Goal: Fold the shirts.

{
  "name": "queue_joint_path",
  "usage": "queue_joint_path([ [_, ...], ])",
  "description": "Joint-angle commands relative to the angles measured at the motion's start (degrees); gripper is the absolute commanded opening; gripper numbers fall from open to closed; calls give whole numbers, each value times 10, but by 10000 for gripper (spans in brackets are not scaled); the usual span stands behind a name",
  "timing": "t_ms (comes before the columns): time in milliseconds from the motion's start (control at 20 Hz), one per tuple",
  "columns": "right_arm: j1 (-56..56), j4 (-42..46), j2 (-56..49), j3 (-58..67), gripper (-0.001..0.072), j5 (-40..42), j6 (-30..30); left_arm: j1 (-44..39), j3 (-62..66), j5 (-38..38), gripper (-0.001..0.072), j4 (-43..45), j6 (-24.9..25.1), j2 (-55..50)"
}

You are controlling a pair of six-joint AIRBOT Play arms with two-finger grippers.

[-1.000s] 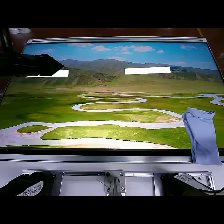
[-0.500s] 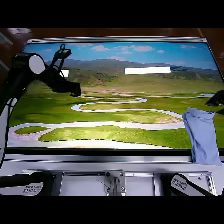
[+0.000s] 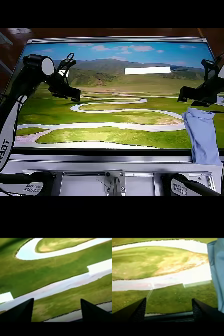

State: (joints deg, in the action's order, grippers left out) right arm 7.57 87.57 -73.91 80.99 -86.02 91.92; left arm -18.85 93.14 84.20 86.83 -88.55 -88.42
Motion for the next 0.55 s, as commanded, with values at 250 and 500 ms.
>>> queue_joint_path([
  [250,-17,0,-1,1,693,2,4,0,0,-2,653,2,17,-2],
  [500,-17,0,-1,1,693,2,4,0,0,-30,652,3,39,-2],
])
